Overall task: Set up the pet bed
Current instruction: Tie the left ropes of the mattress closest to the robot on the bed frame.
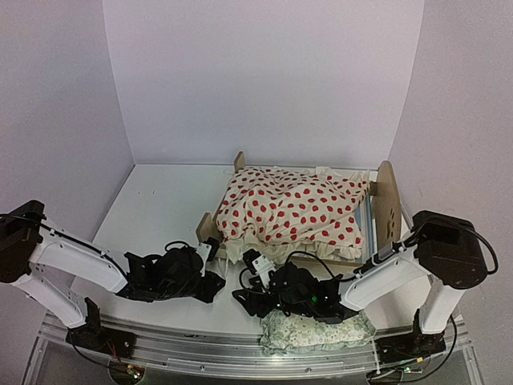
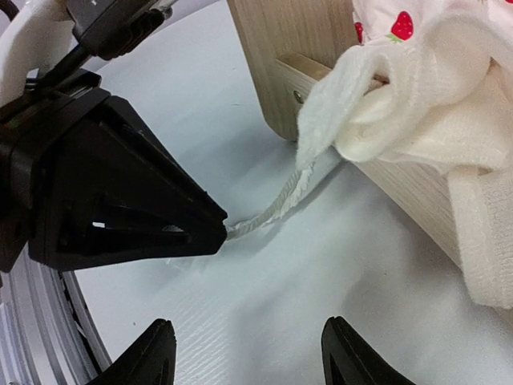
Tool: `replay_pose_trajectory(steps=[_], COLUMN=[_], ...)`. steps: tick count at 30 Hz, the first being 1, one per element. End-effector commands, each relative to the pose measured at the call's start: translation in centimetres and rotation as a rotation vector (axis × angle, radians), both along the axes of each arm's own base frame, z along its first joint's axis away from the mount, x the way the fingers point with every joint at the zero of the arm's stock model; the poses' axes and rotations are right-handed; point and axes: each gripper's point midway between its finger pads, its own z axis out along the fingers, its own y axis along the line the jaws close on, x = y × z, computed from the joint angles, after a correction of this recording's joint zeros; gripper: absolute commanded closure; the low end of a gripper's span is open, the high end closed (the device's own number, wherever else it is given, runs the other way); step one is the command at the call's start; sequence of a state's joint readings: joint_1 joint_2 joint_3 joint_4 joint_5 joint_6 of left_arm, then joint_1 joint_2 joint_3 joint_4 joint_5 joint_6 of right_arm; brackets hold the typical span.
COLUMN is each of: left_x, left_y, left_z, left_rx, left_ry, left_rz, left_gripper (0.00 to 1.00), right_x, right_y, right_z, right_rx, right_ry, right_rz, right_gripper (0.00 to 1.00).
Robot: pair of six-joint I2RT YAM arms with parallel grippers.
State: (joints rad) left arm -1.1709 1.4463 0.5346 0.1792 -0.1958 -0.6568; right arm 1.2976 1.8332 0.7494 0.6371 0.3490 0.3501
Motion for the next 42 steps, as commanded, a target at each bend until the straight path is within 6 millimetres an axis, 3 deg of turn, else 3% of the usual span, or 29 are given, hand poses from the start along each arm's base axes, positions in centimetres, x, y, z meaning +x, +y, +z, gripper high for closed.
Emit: replay_pose_trajectory(steps=[1,9,13,18,22,25,29,32,36,39,42], left_x=[0.3,-0.2,-0.2,0.6,1.3,1.3,0.9,1.1,-0.7,-1.3,-0.4], left_y=[-3.6,-4.5,-2.9,0.7,3.5,4.3,4.3,3.7,0.7,-1.1,-1.9], left_z=[2.1,2.0,3.7,5.9,5.6,5.2,4.3,4.4,5.1,4.5,3.6], left_rx=[-0.104,-0.127,-0.129,-0.109,-0.043,-0.01,0.06,0.121,0.097,0.163,0.311], left_ry=[0.0,0.045,0.016,-0.078,-0.134,-0.194,-0.317,-0.41,-0.49,-0.499,-0.504], left_rz=[-0.044,-0.07,-0.046,0.042,0.108,0.067,-0.067,-0.151,-0.395,-0.54,-0.619], left_gripper=[0.82,0.48,0.48,0.47,0.45,0.49,0.52,0.54,0.51,0.48,0.47], right_x=[0.9,1.7,1.1,0.4,1.0,1.9,3.2,2.9,2.6,2.2,1.8], right_y=[-1.1,-2.1,-1.4,1.0,2.9,3.6,1.6,-0.3,-4.2,-6.9,-8.8], right_z=[0.8,2.0,2.1,1.4,0.3,-0.1,0.1,0.9,2.7,4.3,5.6], right_rx=[-0.001,0.005,0.003,0.002,-0.008,-0.02,-0.035,-0.055,-0.088,-0.095,-0.083], right_ry=[-0.033,-0.072,-0.063,-0.019,-0.019,-0.041,-0.072,-0.075,-0.092,-0.111,-0.122], right_rz=[-0.074,-0.125,-0.079,-0.005,-0.009,-0.044,-0.156,-0.172,-0.208,-0.226,-0.225], right_gripper=[0.37,0.37,0.37,0.37,0.38,0.4,0.45,0.44,0.44,0.44,0.43])
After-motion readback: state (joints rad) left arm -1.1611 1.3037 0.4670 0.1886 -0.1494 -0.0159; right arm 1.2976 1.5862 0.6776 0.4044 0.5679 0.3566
